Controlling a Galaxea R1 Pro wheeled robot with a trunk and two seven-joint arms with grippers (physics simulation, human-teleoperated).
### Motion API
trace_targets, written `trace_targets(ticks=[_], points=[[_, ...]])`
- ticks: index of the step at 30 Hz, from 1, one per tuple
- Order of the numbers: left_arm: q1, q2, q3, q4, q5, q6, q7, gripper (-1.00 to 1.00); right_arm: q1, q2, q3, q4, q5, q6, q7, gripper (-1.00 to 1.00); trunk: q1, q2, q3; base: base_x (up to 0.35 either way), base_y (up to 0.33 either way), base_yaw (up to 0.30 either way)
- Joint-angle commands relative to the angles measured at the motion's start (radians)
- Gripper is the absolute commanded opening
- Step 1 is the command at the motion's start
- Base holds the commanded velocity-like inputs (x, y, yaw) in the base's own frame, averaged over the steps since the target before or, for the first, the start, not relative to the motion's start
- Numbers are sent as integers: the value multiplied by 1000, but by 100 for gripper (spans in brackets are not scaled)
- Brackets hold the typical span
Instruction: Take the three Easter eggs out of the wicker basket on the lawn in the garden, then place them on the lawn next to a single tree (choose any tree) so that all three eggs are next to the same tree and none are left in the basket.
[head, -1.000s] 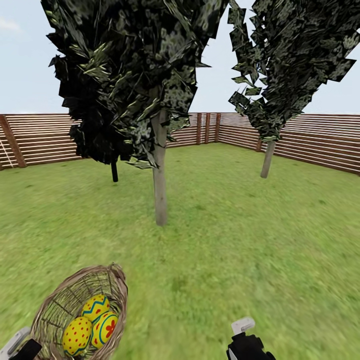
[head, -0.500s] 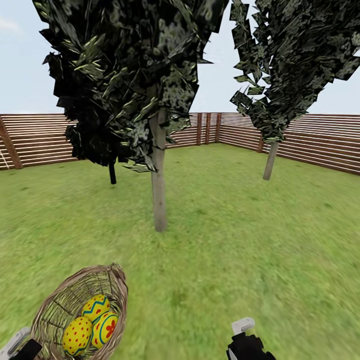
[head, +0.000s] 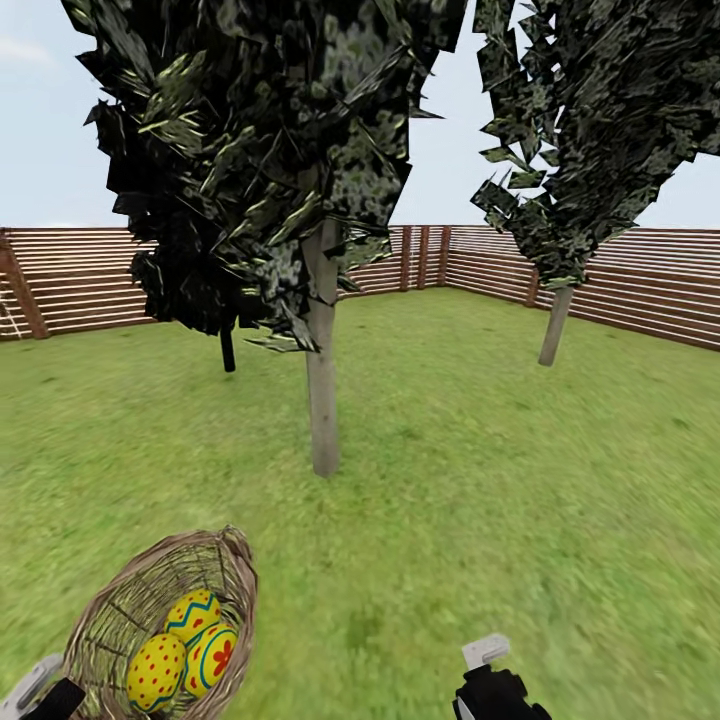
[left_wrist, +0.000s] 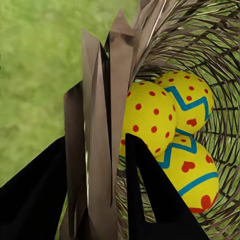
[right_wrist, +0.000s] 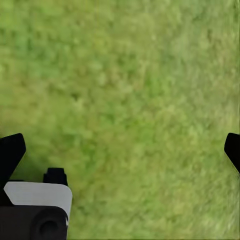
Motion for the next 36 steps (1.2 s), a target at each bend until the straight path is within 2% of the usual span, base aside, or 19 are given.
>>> trace_targets(ticks=[1, 9, 15, 26, 36], points=[[-1, 0, 10, -1, 13, 5, -4, -100, -1, 0, 4, -1, 8, 9, -1, 100, 1, -2, -2, 338, 103, 252], [-1, -1, 10, 0, 12, 5, -4, -100, -1, 0, 4, -1, 6, 9, -1, 100, 1, -2, -2, 338, 104, 123], [-1, -2, 10, 0, 13, 5, -4, -100, -1, 0, 4, -1, 6, 9, -1, 100, 1, -2, -2, 338, 104, -158], [-1, -3, 10, 0, 11, 5, -4, -100, -1, 0, 4, -1, 6, 9, -1, 100, 1, -2, -2, 338, 103, -3], [-1, -4, 10, 0, 11, 5, -4, -100, -1, 0, 4, -1, 6, 9, -1, 100, 1, -2, -2, 338, 8, 0]])
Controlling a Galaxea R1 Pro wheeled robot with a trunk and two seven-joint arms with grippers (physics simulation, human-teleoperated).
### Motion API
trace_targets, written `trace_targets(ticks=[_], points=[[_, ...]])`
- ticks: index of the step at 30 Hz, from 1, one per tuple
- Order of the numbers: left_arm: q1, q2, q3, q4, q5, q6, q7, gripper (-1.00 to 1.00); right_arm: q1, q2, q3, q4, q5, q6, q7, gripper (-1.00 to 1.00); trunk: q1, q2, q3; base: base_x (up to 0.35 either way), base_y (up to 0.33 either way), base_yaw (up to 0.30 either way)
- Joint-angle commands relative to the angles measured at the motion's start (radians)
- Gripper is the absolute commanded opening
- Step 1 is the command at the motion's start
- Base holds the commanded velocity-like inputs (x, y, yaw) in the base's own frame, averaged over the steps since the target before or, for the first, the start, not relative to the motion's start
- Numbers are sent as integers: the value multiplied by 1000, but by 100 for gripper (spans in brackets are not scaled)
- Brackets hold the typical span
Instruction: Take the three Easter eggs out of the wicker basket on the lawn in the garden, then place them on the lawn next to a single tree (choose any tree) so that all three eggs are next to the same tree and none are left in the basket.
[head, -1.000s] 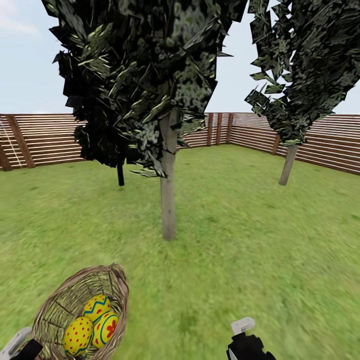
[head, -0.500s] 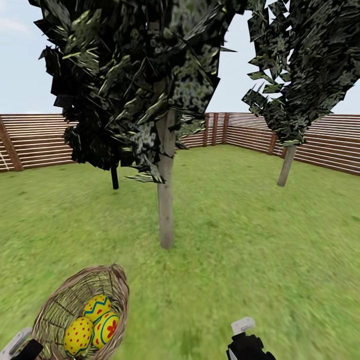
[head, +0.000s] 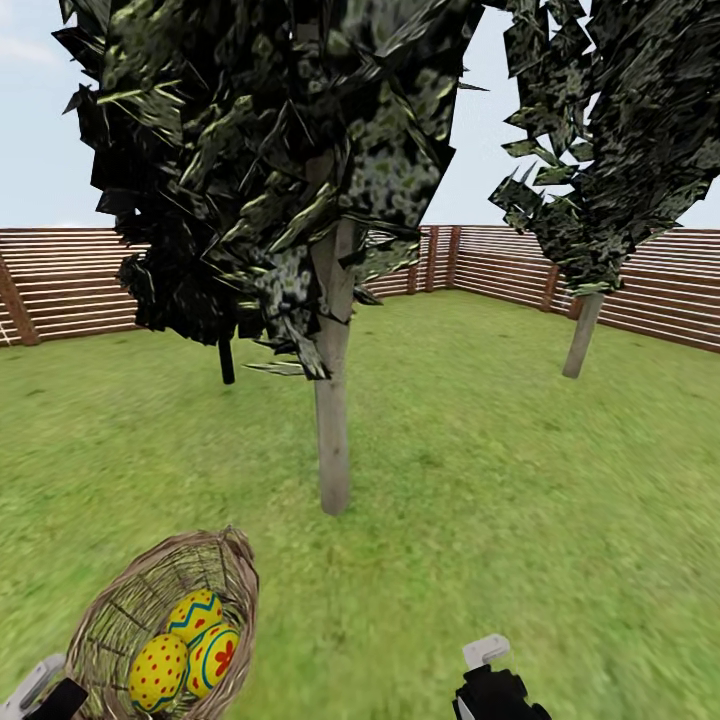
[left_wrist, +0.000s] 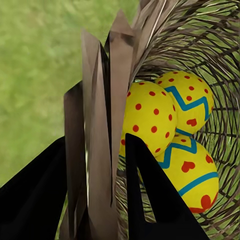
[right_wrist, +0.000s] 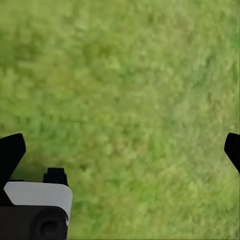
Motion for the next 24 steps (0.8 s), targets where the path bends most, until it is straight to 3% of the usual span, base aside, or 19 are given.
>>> trace_targets(ticks=[1, 10, 15, 24], points=[[-1, 1, 9, -1, 12, 5, -4, -100, -1, 0, 5, -1, 8, 9, -1, 100, 1, -2, -2, 338, 0, 0], [-1, 0, 11, -1, 12, 2, -5, -100, -1, 0, 5, -1, 8, 9, -1, 100, 1, -2, -2, 207, 0, 0], [-1, 2, 11, 1, 15, 2, -124, -100, -1, 0, 5, -1, 8, 9, -1, 100, 5, -9, -5, 2, 0, 0], [-1, 0, 9, 1, 13, 2, -73, -100, -1, -2, 4, -1, 8, 9, -1, 100, 40, -72, -34, 0, 0, 0]])
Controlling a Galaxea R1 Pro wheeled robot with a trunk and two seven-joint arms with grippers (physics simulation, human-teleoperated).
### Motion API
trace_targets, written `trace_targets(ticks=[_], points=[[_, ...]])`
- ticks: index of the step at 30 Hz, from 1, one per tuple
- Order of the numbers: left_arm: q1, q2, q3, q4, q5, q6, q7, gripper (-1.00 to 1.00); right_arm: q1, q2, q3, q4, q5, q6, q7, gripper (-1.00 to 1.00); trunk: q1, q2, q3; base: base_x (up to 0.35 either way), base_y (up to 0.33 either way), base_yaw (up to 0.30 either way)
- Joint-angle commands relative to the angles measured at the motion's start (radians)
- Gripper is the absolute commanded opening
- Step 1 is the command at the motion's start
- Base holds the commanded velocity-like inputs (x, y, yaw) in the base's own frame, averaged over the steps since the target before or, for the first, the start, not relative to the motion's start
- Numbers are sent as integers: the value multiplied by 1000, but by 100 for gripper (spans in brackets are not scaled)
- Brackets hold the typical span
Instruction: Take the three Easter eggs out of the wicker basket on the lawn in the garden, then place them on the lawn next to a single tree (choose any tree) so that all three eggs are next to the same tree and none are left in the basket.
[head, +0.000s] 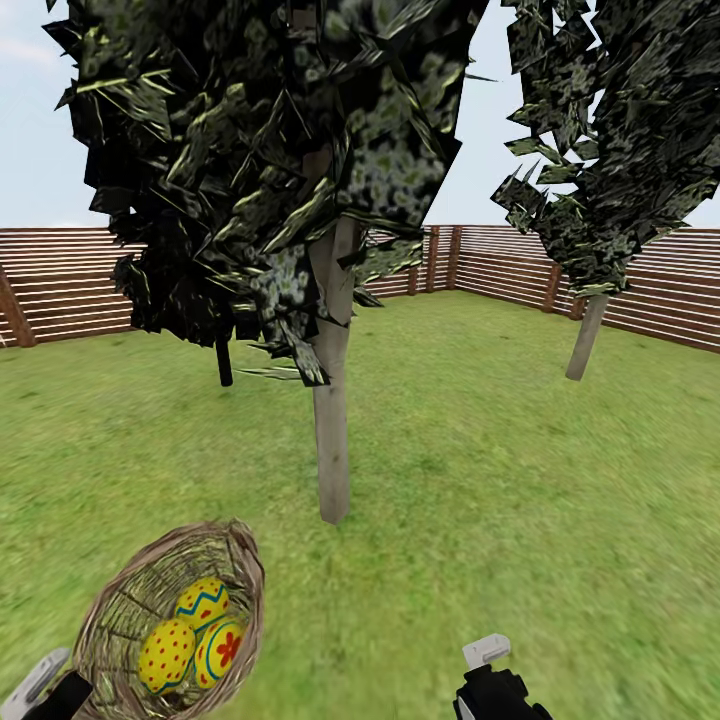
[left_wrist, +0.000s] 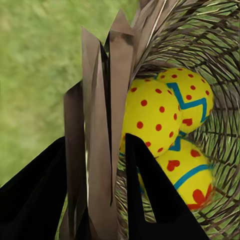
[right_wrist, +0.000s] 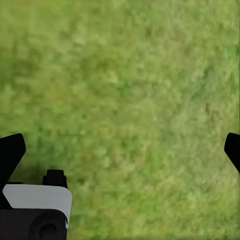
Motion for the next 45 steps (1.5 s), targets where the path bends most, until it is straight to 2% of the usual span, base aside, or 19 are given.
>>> trace_targets(ticks=[1, 9, 11, 12, 14, 15, 16, 17, 19, 20, 21, 22, 23, 25, 27, 31, 32, 36, 45], points=[[-1, 0, 12, -1, 13, 5, -4, -100, -1, 0, 5, -1, 8, 9, -1, 100, 4, -9, -5, 0, 0, 0], [-1, 0, 12, -1, 9, 5, -5, -100, -1, -6, 2, -2, 5, 9, -1, 100, 35, -65, -30, 0, 0, 0], [-1, 0, 12, -2, -9, 5, -7, -100, -1, -17, -7, -15, -5, 10, 11, 100, 43, -79, -37, 0, 0, 0], [-1, -3, 12, -3, -39, 5, -7, -100, -1, -52, -20, -67, -13, 14, 59, 100, 47, -86, -40, 0, 0, 0], [-1, -32, 12, -8, -102, 6, -3, -100, -2, -133, -86, -191, -68, 28, 180, 100, 54, -100, -46, 0, 0, 0], [-1, -44, 12, -12, -122, 7, -1, -100, -2, -174, -110, -309, -89, 68, 208, 100, 58, -107, -49, 0, 0, 0], [-2, -56, 11, -13, -128, 8, 0, -100, -2, -203, -128, -391, -110, 112, 227, 100, 62, -114, -52, 0, 0, 0], [-2, -61, 11, -17, -140, 24, -1, -100, -1, -224, -145, -445, -155, 134, 276, 100, 66, -121, -55, 0, 0, 0], [-3, -70, 11, -86, -218, 140, -2, -100, -1, -244, -155, -467, -177, 141, 306, 100, 73, -135, -62, 0, 0, 0], [-3, -73, 12, -127, -248, 190, -6, -100, -2, -279, -157, -470, -183, 145, 309, 100, 77, -142, -65, 0, 0, 0], [-3, -75, 11, -142, -257, 206, -11, -100, -2, -314, -156, -473, -190, 147, 310, 100, 81, -149, -68, 0, 0, 0], [-3, -81, 10, -155, -261, 210, -27, -100, -2, -332, -158, -479, -193, 148, 310, 100, 85, -156, -71, 0, 0, 0], [-3, -88, 9, -169, -274, 210, -45, -100, -2, -334, -158, -486, -193, 148, 310, 100, 89, -163, -74, 0, 0, 0], [-3, -97, 11, -202, -330, 200, -51, -100, -2, -328, -157, -488, -191, 145, 311, 100, 96, -177, -81, 0, 0, 0], [-2, -109, 12, -177, -351, 152, -53, -100, -2, -326, -156, -484, -190, 139, 311, 100, 104, -191, -87, 0, 0, 0], [-2, -107, 12, -169, -355, 141, -52, -100, -2, -318, -153, -481, -193, 138, 311, 100, 119, -219, -99, 0, 0, 0], [-2, -106, 13, -171, -355, 140, -51, -100, -2, -307, -152, -481, -188, 138, 310, 100, 123, -226, -102, 0, 0, 0], [-2, -110, 12, -228, -355, 137, -49, -100, -2, -285, -147, -480, -181, 138, 309, 100, 123, -226, -102, 0, 0, 0], [-2, -116, 22, -228, -351, 143, -45, -100, -2, -248, -143, -477, -177, 137, 308, 100, 123, -226, -102, 0, 0, 0]])
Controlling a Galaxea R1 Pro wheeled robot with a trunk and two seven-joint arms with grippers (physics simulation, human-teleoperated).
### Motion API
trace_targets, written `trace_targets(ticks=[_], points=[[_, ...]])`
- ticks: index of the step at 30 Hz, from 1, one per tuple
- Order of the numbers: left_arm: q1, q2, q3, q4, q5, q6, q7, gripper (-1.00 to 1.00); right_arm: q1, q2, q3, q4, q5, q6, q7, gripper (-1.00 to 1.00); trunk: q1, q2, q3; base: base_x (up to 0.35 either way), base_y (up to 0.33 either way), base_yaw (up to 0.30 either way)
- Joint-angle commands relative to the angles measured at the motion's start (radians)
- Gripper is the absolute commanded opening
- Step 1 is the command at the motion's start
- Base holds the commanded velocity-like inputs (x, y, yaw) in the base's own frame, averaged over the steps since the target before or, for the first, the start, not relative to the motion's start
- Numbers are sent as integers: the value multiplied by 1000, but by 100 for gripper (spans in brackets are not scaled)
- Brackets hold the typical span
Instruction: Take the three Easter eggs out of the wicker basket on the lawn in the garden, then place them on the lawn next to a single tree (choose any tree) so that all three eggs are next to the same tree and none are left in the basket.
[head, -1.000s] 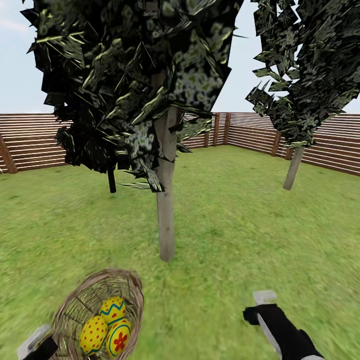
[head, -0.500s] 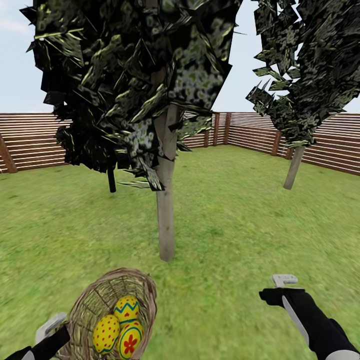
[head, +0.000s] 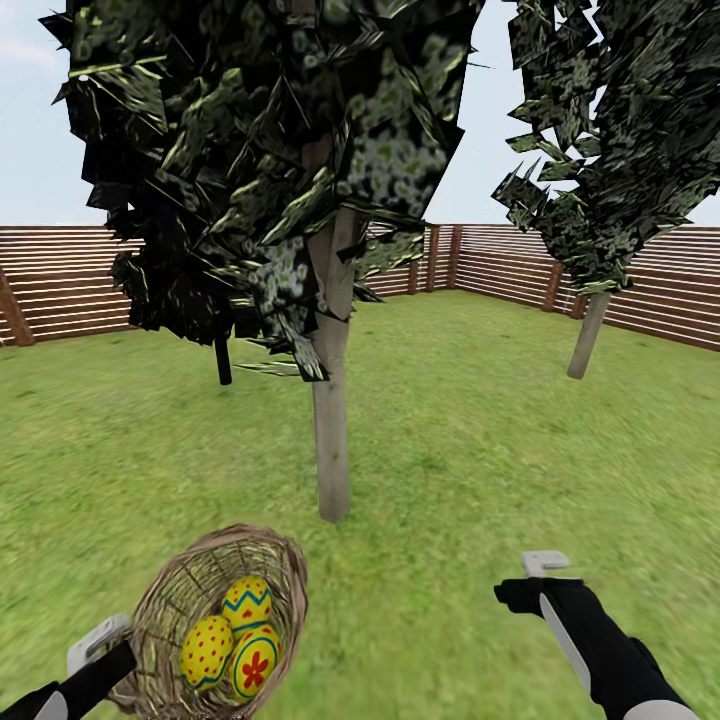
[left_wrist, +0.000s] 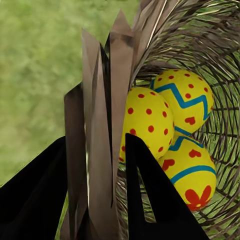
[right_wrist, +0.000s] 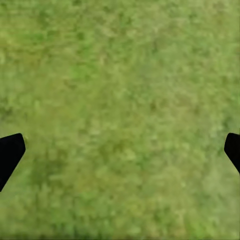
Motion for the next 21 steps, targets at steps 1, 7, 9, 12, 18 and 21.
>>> trace_targets(ticks=[1, 7, 9, 12, 18, 21], points=[[-1, -1, 8, 0, 5, 14, 5, -100, -1, 3, 3, -1, -9, 4, -4, 100, 0, -1, -2, 0, 0, 0], [-1, 4, 5, -10, 9, 165, 103, -100, 0, 29, 21, 16, 48, 2, -16, 100, 0, -1, -2, 0, 0, 0], [-1, 0, 5, -8, 8, 163, 101, -100, -1, 35, 23, 35, 69, -10, -17, 100, 0, -1, -2, 0, 0, 0], [-1, 2, 0, -11, 7, 180, 82, -100, -1, 35, 24, 37, 69, -17, -17, 100, 0, -1, -2, 0, 0, 0], [-3, 15, -4, -65, 4, 165, 71, -100, -1, 22, 28, 49, 65, -30, -14, 100, 0, -1, -2, 0, 0, 0], [-3, 12, -4, -75, -5, 152, 69, -100, 0, 17, 27, 65, 71, -38, -16, 100, 0, -1, -2, 0, 0, 0]])
